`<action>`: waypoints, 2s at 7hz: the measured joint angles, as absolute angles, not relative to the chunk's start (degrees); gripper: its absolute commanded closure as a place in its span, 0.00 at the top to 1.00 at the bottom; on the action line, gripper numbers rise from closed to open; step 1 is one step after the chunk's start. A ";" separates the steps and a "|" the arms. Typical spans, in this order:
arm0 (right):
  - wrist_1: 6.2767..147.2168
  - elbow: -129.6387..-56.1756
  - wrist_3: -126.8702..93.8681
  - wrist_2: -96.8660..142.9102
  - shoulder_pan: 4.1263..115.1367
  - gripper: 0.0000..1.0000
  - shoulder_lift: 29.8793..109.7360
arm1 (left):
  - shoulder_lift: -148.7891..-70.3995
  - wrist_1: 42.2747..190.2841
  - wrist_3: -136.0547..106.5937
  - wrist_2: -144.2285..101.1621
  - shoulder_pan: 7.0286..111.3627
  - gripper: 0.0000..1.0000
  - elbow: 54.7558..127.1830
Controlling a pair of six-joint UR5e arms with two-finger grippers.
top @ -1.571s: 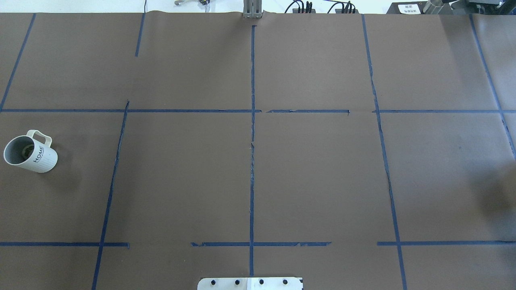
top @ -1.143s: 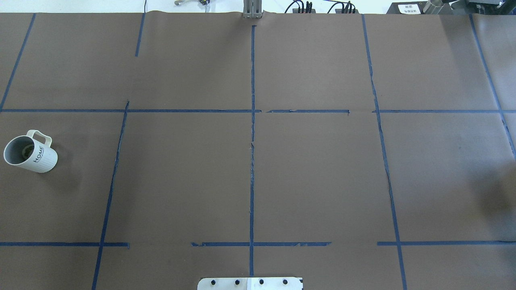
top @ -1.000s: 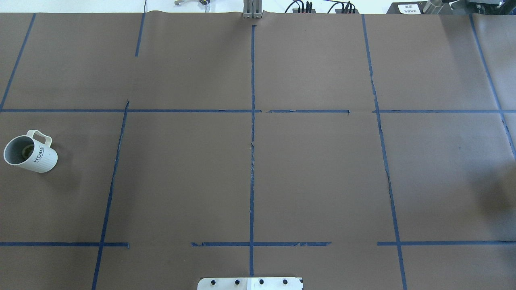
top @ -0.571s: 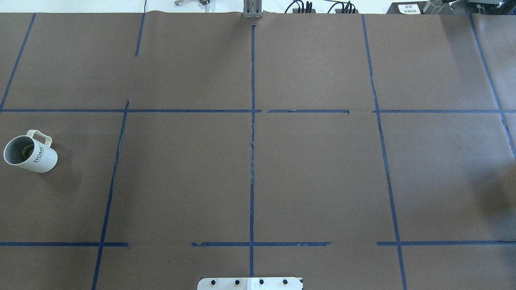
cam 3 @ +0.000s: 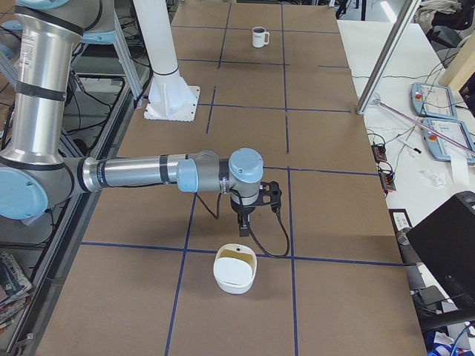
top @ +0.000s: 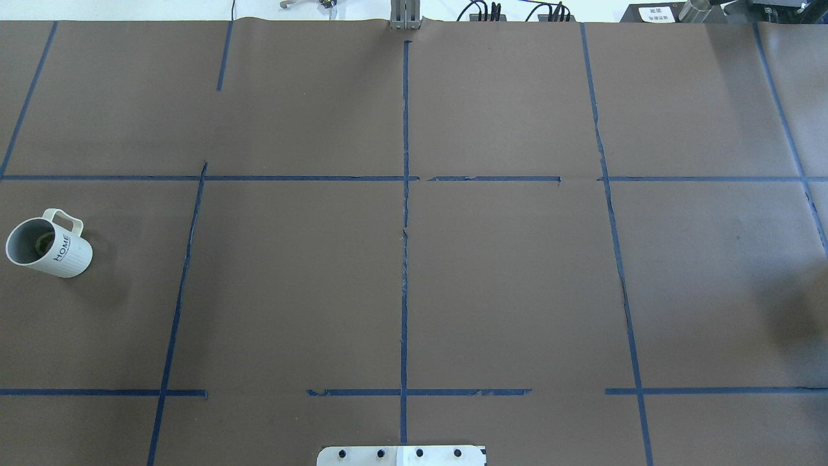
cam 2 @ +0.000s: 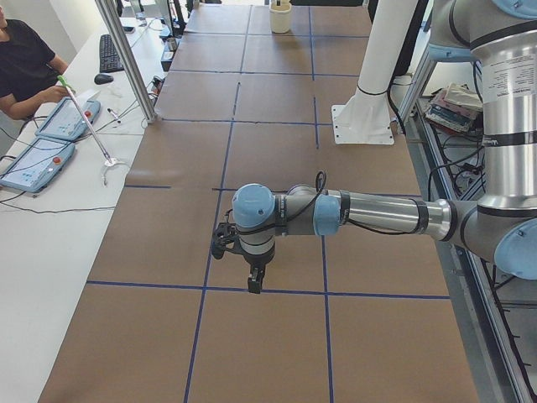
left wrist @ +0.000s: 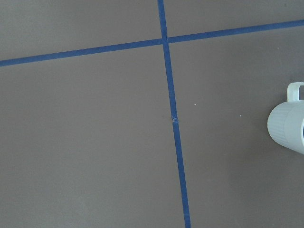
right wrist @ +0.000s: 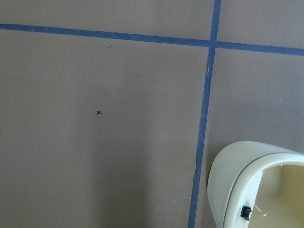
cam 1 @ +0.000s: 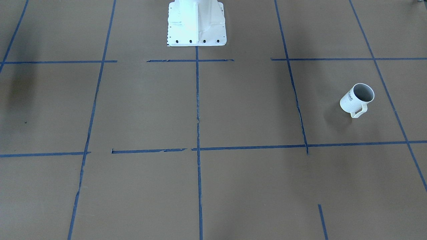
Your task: Left arm hands cup to right arm to dump lemon
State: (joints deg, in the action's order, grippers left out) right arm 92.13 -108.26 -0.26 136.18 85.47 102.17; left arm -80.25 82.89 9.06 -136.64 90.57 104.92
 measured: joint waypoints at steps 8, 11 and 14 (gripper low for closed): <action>92.11 -108.13 -0.14 136.92 84.09 1.00 101.91 | -82.81 113.41 -24.00 -136.38 69.04 1.00 97.61; 92.11 -108.04 -0.31 136.95 83.61 1.00 101.87 | -84.43 115.06 -26.13 -135.65 65.02 0.35 94.67; 92.04 -108.27 -0.41 137.06 82.22 1.00 101.57 | -85.66 115.11 -27.90 -135.71 63.25 0.00 93.45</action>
State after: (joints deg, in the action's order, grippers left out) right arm 92.04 -108.27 -0.41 137.06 82.22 101.57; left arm -85.66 115.11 -27.90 -135.71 63.25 93.45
